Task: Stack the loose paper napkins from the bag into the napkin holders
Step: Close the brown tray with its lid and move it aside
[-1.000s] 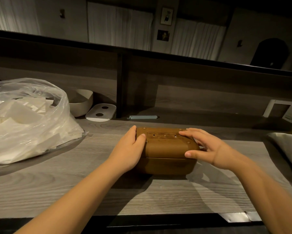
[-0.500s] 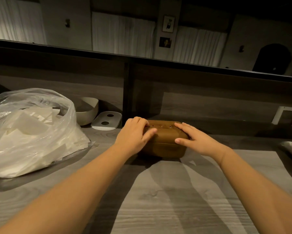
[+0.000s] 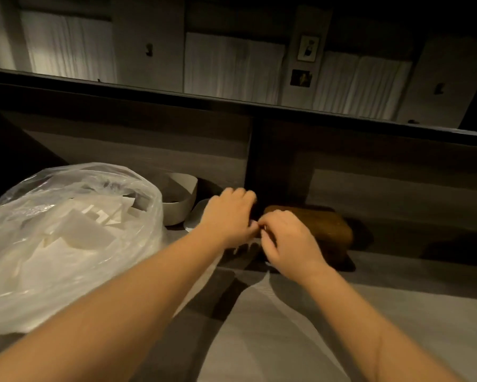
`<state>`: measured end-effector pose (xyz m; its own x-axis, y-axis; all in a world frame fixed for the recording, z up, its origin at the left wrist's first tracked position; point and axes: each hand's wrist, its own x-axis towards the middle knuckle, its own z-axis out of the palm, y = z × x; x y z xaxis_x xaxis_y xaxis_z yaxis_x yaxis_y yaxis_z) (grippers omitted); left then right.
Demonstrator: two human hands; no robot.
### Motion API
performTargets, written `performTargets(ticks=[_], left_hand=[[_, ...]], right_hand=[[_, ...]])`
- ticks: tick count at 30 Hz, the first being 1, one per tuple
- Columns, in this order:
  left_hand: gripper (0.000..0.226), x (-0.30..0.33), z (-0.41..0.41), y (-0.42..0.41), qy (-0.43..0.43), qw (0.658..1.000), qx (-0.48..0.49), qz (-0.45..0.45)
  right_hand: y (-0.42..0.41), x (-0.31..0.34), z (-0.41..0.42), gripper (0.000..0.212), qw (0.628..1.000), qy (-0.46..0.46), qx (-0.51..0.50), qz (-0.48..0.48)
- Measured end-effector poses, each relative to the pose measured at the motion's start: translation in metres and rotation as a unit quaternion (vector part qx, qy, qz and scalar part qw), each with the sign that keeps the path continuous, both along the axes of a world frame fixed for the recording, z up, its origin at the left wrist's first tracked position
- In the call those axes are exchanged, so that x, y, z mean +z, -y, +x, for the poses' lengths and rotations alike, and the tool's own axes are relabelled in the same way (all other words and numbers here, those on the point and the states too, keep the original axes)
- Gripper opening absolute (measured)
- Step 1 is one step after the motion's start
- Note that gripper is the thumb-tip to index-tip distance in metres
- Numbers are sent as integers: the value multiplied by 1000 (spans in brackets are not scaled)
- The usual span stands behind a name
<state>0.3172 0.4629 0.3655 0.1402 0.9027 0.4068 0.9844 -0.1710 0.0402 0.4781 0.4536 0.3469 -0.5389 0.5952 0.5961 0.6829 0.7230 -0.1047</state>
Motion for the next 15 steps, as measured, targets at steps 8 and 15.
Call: performTargets(ticks=[8, 15], left_hand=[[58, 0, -72, 1, -247, 896, 278, -245], [45, 9, -69, 5, -241, 941, 215, -101]], right_hand=[[-27, -52, -120, 51, 954, 73, -54, -285], [-13, -63, -114, 34, 970, 112, -73, -202]])
